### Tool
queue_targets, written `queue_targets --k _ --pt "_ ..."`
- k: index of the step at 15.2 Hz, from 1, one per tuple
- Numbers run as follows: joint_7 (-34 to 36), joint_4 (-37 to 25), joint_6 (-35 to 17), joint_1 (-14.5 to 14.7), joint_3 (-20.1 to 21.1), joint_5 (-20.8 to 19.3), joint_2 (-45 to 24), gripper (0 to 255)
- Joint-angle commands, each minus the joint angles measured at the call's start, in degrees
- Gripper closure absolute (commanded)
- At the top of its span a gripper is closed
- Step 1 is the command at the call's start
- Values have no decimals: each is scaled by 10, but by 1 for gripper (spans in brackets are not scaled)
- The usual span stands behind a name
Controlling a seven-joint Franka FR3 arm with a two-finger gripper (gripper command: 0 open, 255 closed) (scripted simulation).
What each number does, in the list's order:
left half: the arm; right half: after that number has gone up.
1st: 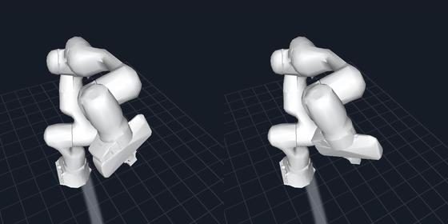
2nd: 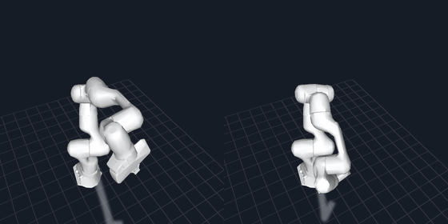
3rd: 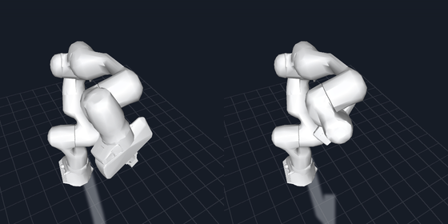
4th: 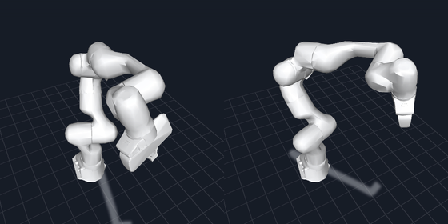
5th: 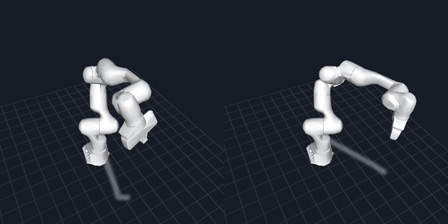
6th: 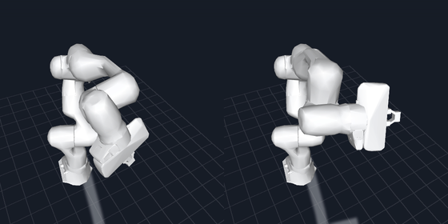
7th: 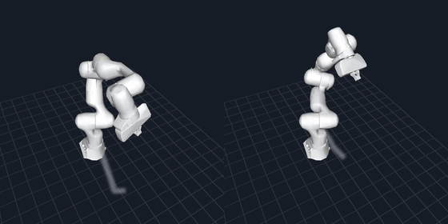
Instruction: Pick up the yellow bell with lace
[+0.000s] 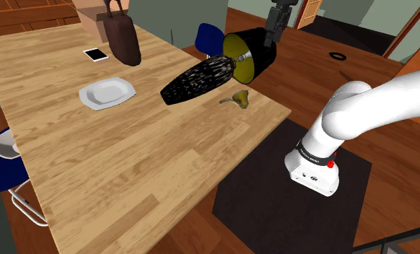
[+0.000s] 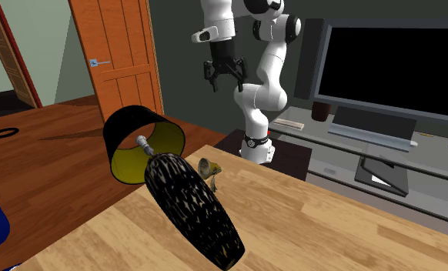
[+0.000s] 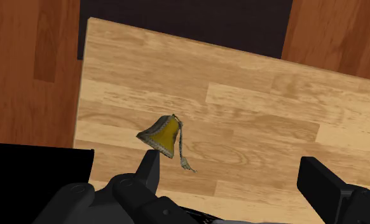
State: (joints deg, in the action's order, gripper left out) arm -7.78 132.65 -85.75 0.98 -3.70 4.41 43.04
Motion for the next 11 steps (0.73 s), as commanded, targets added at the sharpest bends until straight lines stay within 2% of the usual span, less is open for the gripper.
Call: queue_targets --k 1,6,11 --pt "0 0 0 0 0 0 0 0" --pt "-35 96 -124 13 19 -31 0 0" --pt "-63 175 -261 21 35 -66 -28 0"
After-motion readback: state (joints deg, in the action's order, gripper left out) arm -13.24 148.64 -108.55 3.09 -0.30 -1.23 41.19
